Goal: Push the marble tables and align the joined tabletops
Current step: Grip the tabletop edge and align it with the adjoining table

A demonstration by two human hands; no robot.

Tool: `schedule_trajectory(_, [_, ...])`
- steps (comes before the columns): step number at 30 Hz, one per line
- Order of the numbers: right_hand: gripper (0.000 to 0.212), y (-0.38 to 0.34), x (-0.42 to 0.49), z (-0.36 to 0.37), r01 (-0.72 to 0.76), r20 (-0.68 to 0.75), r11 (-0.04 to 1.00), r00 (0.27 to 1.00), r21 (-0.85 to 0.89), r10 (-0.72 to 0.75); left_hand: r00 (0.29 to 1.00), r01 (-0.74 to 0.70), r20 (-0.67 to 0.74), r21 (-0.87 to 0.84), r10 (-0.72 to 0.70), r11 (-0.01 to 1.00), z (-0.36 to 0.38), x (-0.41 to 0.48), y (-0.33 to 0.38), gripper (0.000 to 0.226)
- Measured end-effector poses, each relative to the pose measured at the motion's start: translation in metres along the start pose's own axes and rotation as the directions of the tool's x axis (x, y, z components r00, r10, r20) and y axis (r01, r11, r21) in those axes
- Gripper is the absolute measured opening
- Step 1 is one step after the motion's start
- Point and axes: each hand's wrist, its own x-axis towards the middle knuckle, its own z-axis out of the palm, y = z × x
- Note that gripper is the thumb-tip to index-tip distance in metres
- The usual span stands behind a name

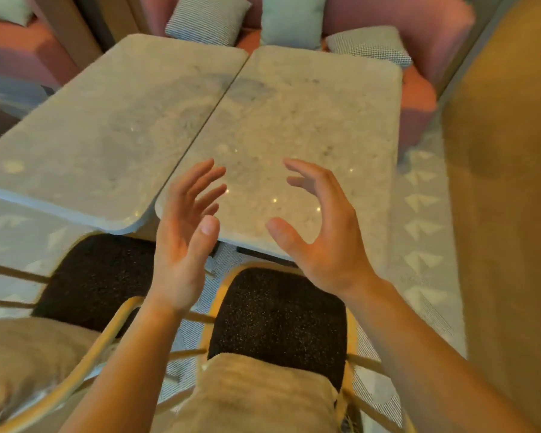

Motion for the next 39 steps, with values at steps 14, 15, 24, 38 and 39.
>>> schedule_trajectory(14, [0.053,-0.106,-0.060,0.009,-0.174,-0.344,0.985,0.924,0.009,0.166,0.982,-0.038,0.184,0.021,0.034,0.999,-0.080,-0.022,0.044,0.068])
schedule_trajectory(15, [0.049,-0.108,-0.062,0.011,-0.163,-0.352,0.986,0.921,0.036,0.165,0.981,-0.053,0.191,0.039,0.045,0.998,-0.080,-0.028,0.041,0.064])
schedule_trajectory(24, [0.031,-0.052,-0.094,0.089,-0.372,-0.385,0.872,0.790,0.318,0.477,0.979,0.200,0.056,-0.019,-0.198,0.980,-0.091,-0.055,-0.016,0.045])
schedule_trajectory(38, [0.068,0.137,-0.044,0.175,-0.352,0.098,-0.038,0.153,0.935,0.983,0.381,0.661,-0.091,-0.670,-0.920,0.339,-0.082,0.026,-0.233,0.077])
schedule_trajectory(39, [0.058,0.149,-0.041,0.173,-0.294,0.068,-0.021,0.149,0.956,0.987,0.393,0.630,-0.092,-0.698,-0.915,0.340,-0.085,0.035,-0.244,0.074])
